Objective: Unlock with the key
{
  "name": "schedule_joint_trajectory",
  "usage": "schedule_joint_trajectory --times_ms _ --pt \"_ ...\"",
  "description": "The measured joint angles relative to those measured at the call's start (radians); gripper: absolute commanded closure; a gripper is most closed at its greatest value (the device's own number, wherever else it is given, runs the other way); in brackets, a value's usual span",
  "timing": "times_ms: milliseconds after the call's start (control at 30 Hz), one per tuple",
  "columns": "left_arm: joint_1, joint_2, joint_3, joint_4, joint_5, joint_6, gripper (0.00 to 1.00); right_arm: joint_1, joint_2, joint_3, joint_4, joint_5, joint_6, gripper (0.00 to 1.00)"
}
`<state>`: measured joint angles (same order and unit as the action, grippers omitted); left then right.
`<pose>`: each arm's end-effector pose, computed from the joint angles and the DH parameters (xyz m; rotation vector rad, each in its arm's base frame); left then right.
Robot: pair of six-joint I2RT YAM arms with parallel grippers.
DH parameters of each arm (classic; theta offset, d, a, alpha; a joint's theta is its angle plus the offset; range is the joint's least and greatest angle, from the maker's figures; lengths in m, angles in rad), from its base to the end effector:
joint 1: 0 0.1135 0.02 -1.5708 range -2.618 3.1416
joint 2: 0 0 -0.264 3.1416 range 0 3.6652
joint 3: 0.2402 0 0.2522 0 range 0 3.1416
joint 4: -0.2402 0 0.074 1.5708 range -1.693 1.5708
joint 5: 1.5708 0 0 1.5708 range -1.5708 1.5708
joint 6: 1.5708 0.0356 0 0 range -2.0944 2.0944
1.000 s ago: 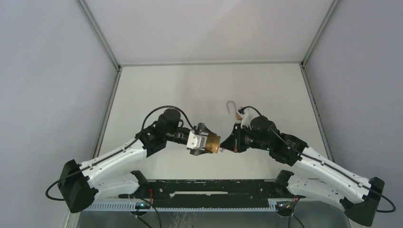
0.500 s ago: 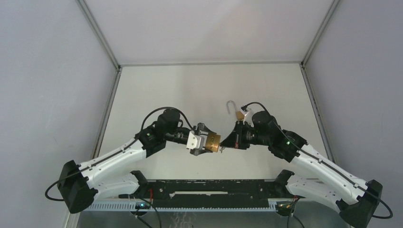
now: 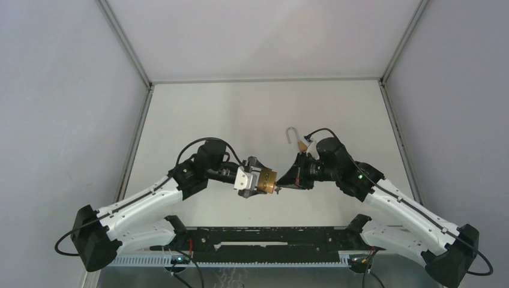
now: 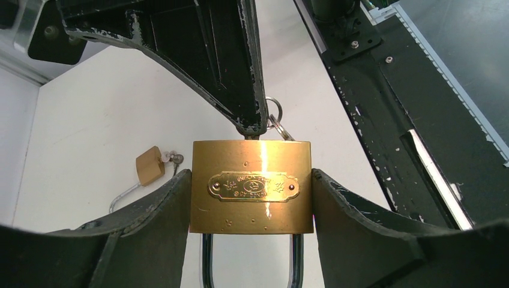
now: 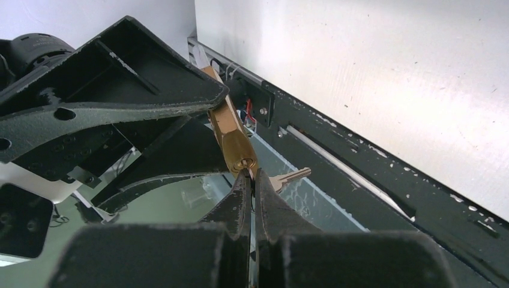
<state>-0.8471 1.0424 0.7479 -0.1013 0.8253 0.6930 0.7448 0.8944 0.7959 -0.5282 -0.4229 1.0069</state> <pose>0.1322 -0.1891 0.2900 1.6839 0.9576 -0.9071 0.1303 0.1400 0.2926 0.0554 2.5287 1.3316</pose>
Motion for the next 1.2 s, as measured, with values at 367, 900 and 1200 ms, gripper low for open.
schedule_joint_trajectory --times_ms 367,900,1200 --pt "-0.002 -0.022 0.0 -0.021 -0.029 0.023 1.0 -0.02 0.021 0.0 0.008 -0.041 0.095 1.0" --pt "-0.009 -0.049 0.0 0.005 -0.071 0.023 1.0 -0.058 0.021 0.0 0.036 -0.1 0.195 1.0" --pt "-0.025 -0.071 0.0 0.022 -0.132 0.047 1.0 -0.082 0.013 -0.016 0.087 -0.13 0.288 1.0"
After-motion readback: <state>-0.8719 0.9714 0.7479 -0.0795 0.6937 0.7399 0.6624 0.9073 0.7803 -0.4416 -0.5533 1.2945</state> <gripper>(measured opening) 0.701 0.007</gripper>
